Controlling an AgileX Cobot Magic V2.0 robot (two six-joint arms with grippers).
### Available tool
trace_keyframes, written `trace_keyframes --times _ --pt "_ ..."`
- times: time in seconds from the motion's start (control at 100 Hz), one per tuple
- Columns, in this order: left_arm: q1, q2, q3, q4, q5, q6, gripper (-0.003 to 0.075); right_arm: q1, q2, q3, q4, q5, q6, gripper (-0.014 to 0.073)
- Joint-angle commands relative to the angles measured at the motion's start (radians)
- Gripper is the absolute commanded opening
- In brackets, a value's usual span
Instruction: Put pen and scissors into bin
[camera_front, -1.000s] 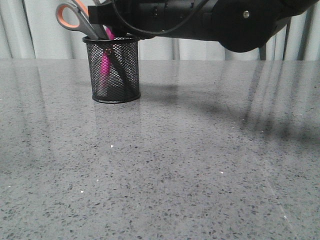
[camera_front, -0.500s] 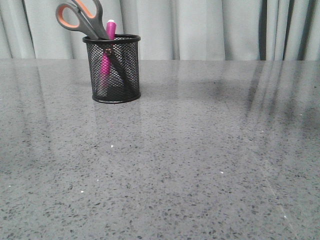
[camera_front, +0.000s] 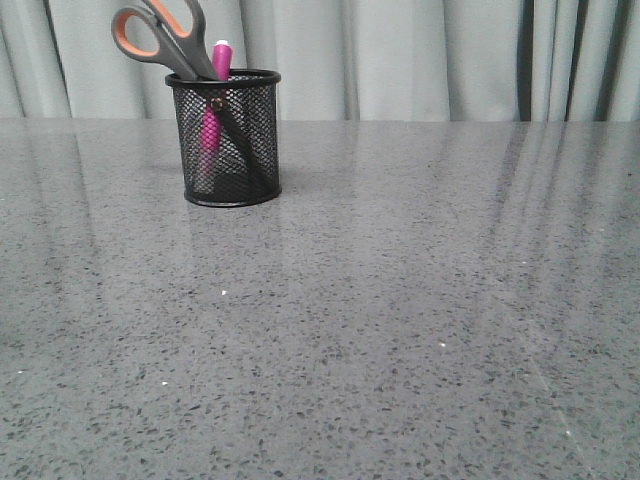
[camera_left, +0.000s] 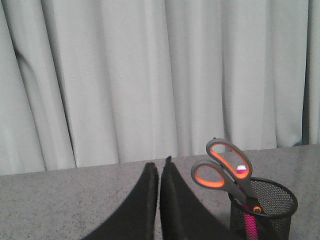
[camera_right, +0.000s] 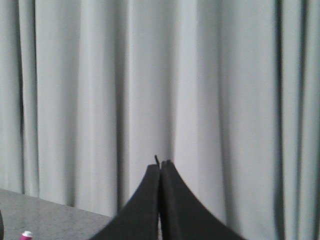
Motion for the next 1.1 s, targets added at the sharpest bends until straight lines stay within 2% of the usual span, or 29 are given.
trace_keyframes --times 0.0,0.23,0.43,0.56,1.09 --pt "0.002 -0.048 0.029 -0.003 -0.074 -0.003 -0.0022 -0.055 -0.167 0.104 0.01 -0.07 -0.01 -0.0072" --pt "0.002 -0.208 0.183 -0.003 -0.078 -0.003 -0.0022 -0.102 -0.576 0.351 0.01 0.173 -0.01 -0.0072" --pt "0.002 -0.299 0.241 -0.031 -0.078 -0.003 -0.0022 -0.102 -0.796 0.436 0.01 0.363 -0.01 -0.0071" --pt "0.002 -0.308 0.241 -0.031 -0.076 -0.003 -0.0022 -0.102 -0.841 0.438 0.01 0.452 -0.01 -0.0071" --pt "0.002 -0.308 0.243 -0.031 -0.07 -0.003 -0.0021 -0.102 -0.844 0.438 0.01 0.467 -0.01 -0.0072"
